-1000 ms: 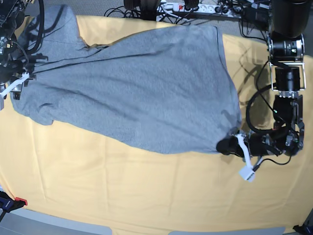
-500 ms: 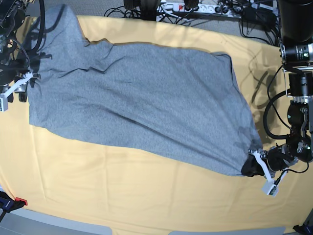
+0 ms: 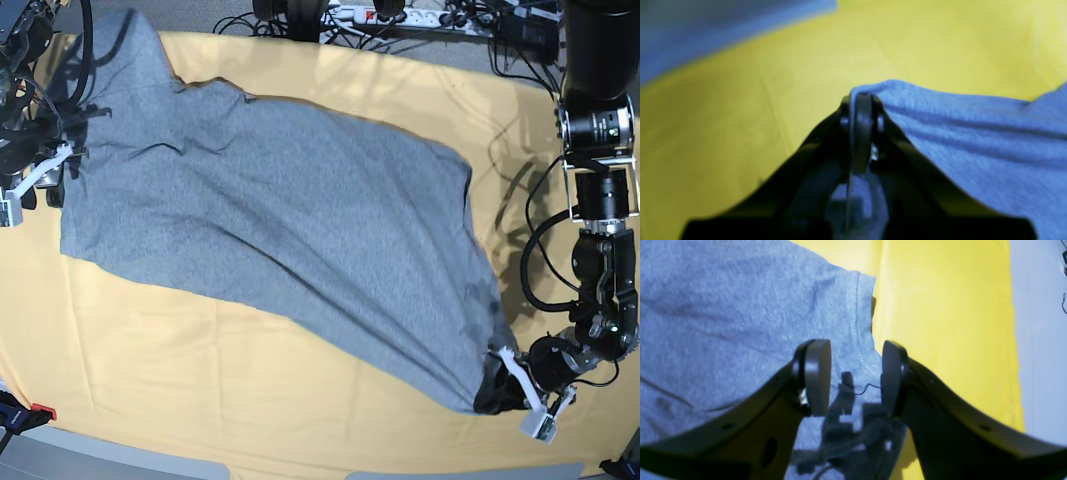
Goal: Layout the t-shirt on the table in an organized manner, then fold the t-shirt properly
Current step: 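Lower the left gripper onto the shirt hem and grasp it, then release the hem and move the left gripper back toward the shirt edge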
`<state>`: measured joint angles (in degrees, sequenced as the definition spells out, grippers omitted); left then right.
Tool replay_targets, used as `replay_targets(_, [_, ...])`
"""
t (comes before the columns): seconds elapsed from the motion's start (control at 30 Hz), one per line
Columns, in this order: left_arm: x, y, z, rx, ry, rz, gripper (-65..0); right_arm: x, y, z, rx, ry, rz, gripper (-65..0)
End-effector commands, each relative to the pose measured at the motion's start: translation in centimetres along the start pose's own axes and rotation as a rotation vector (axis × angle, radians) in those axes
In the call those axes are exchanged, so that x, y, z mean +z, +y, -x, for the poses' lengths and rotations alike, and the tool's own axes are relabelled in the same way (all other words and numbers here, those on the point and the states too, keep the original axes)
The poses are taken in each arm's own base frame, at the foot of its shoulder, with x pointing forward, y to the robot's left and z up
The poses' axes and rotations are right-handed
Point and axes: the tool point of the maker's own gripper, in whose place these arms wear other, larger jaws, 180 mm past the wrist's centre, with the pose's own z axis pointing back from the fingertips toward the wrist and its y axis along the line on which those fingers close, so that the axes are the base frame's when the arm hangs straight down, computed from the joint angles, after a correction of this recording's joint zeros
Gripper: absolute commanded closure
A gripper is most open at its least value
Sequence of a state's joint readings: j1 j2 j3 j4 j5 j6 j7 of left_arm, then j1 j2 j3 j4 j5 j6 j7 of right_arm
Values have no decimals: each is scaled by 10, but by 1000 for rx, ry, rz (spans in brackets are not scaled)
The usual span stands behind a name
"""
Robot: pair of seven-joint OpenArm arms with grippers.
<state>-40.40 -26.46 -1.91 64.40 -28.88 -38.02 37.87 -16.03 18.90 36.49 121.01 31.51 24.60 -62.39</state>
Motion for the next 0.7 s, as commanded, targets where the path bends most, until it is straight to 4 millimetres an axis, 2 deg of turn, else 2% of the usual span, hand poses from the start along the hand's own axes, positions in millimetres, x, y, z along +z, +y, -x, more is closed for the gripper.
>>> replay_targets(0.0, [6,8,-35,-33,-86,-21,0,4,-5,-12,19,-37,19,-274])
replay_targets(0.13, [2,9,-41,-56,-95,-42,0,4,-5,-12,19,-37,19,-274])
replay_targets(0.2, [2,17,-40,-38,-92,-85,0,4,-5,-12,20,-36,19,-274])
replay_targets(0.23, [3,22,-39,-31,-87,-107,-68,4,-5,-12,20,-37,19,-274])
replay_targets(0.33, [9,34,-38,-13,-78,-157,-415,4,-5,-12,19,-37,19,-274])
replay_targets(0.37, [11,42,-36,8,-68,-192,-502,4,-5,-12,19,-38,19,-274])
replay_targets(0.43, [18,55,-31,48,-45,-248,-499,4,-5,-12,19,-37,19,-274])
replay_targets(0.5, [21,57,-25,63,-15,-244,-496,4,-5,-12,19,-38,18,-274])
replay_targets(0.6, [23,48,-5,122,98,-188,-496,4,-5,-13,19,-41,18,-274])
replay_targets(0.67, [26,34,7,151,169,-106,-493,4,-4,-13,25,-41,12,-274])
